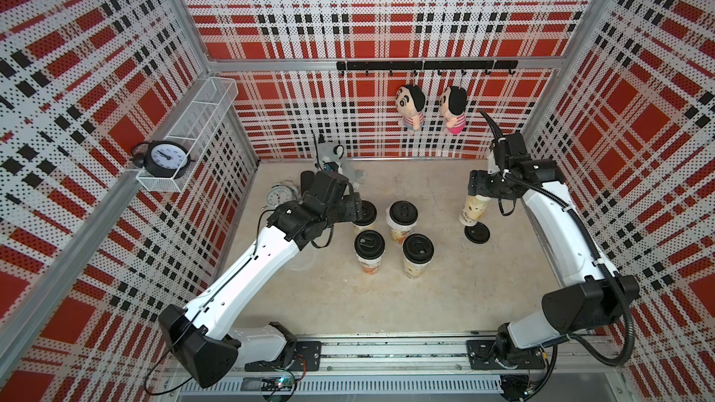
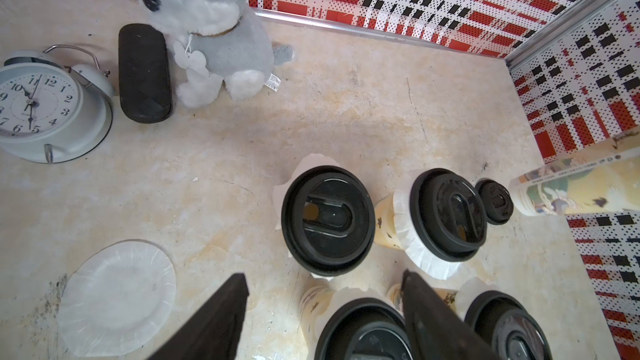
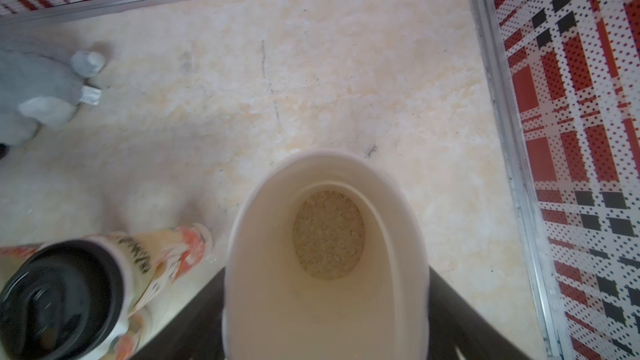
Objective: Put the leak-proof paper on the milk tea cups
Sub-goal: Pick up the cup at the center of the board, then place the cup at the center of the board.
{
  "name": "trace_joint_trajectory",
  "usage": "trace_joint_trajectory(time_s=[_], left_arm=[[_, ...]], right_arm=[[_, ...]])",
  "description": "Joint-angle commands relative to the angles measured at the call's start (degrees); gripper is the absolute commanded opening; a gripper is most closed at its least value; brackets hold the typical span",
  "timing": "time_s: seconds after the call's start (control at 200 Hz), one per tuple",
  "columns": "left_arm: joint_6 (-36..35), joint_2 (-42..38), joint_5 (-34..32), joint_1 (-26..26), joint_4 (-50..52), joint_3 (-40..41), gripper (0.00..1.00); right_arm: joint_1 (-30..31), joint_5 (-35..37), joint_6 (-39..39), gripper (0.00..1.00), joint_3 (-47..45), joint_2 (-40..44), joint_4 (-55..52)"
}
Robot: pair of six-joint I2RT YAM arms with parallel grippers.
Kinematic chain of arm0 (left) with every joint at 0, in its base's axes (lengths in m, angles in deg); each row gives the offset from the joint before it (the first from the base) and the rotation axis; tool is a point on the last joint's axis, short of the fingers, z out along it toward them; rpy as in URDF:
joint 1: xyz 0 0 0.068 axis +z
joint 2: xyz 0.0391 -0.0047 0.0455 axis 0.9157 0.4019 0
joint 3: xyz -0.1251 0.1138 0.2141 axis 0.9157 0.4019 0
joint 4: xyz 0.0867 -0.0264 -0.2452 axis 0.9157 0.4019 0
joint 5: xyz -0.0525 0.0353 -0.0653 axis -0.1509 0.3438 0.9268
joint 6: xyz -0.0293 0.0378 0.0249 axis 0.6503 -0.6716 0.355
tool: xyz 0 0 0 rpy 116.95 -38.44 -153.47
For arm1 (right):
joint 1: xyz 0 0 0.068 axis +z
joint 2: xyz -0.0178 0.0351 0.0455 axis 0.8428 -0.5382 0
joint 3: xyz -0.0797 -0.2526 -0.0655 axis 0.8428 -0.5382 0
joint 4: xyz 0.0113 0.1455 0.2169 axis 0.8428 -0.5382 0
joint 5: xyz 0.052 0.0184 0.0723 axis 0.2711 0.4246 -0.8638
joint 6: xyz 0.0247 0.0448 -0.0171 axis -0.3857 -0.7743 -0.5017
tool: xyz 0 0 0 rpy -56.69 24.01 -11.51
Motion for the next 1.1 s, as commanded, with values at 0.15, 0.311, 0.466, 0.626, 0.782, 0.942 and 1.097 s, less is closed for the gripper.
trace_joint_trajectory(time_s=[0.15,0.311,0.466,0.626,0.782,0.942,1.097], left_arm=[[-3.0,1.92,2.11,1.98,-0.3,-5.1,0.74],[-3.06,2.21,2.53,1.95,-0.78,-5.41,0.74],[-3.02,1.59,2.2,1.69,-1.13,-3.76,0.74],[-3.02,0.97,1.1,0.68,-1.14,-3.03,0.74],[-2.55,-0.19,0.06,-0.32,-0.57,-3.1,0.74],[-1.99,-1.06,-1.29,-1.37,0.73,-3.28,0.74],[-1.03,-1.55,-2.75,-3.15,1.76,-3.55,0.74]], right_arm=[[6.04,1.7,-1.4,0.79,4.44,7.06,-9.07],[10.08,3.28,-2.05,0.78,6.02,10.51,-13.93],[14.23,3.45,-3.52,0.78,3.7,15.63,-16.98],[16.82,0.51,-4.26,0.78,-1.13,21.18,-17.69],[17.38,-3.56,-3.64,0.77,-6.02,25.25,-17.06],[17.97,-7.35,-3.12,0.76,-9.85,28.01,-16.42],[18.58,-10.82,-2.02,0.76,-11.49,29.76,-16.01]])
